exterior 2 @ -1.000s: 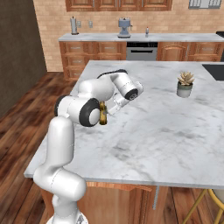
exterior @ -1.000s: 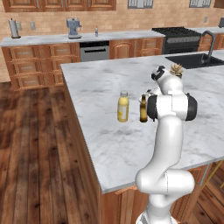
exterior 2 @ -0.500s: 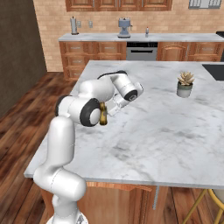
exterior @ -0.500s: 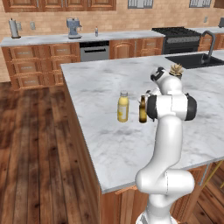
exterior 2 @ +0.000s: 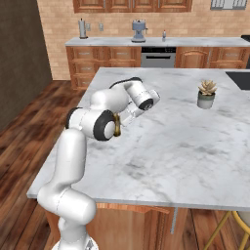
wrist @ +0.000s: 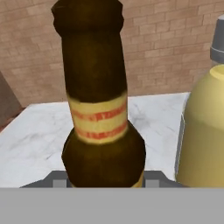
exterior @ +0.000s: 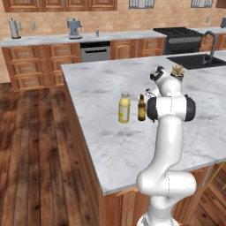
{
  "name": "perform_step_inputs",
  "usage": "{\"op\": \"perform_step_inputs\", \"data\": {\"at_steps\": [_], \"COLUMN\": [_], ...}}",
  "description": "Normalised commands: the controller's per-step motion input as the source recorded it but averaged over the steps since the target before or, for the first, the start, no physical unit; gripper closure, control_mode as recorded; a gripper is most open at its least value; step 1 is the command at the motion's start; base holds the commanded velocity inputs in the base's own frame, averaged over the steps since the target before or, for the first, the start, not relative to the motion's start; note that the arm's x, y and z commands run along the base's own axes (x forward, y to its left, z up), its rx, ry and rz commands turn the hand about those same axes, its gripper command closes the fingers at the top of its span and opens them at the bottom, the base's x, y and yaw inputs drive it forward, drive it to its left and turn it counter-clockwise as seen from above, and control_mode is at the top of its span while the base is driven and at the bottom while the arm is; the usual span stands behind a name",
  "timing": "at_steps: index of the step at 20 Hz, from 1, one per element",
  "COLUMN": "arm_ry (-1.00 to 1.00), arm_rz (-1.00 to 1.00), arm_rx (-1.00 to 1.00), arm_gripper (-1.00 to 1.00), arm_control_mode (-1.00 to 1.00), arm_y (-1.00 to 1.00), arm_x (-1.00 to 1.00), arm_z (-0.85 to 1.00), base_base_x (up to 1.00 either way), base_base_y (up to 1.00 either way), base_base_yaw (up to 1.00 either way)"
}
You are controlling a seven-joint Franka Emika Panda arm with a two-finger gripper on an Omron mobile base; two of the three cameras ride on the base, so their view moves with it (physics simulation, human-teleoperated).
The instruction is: Place the drinks on the dining counter in a tight cluster.
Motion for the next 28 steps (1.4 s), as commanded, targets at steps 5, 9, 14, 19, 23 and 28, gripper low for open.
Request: {"op": "perform_step_inputs", "data": {"at_steps": [5,9,14,19,23,28], "arm_ry": [0.0,0.0,0.0,0.0,0.0,0.0], "arm_rz": [0.0,0.0,0.0,0.0,0.0,0.0], "arm_rx": [0.0,0.0,0.0,0.0,0.0,0.0], "arm_gripper": [1.0,1.0,1.0,1.0,1.0,1.0], "arm_control_mode": [-1.0,-1.0,-1.0,-1.0,-1.0,-1.0], "arm_y": [-0.01,0.0,-0.05,-0.01,0.0,0.0], "arm_x": [0.52,0.44,0.1,0.0,0.0,0.0], "arm_z": [-0.14,-0.31,-0.24,-0.08,0.0,0.0], "base_base_x": [0.0,0.0,0.0,0.0,0.0,0.0], "base_base_y": [0.0,0.0,0.0,0.0,0.0,0.0], "base_base_yaw": [0.0,0.0,0.0,0.0,0.0,0.0]}}
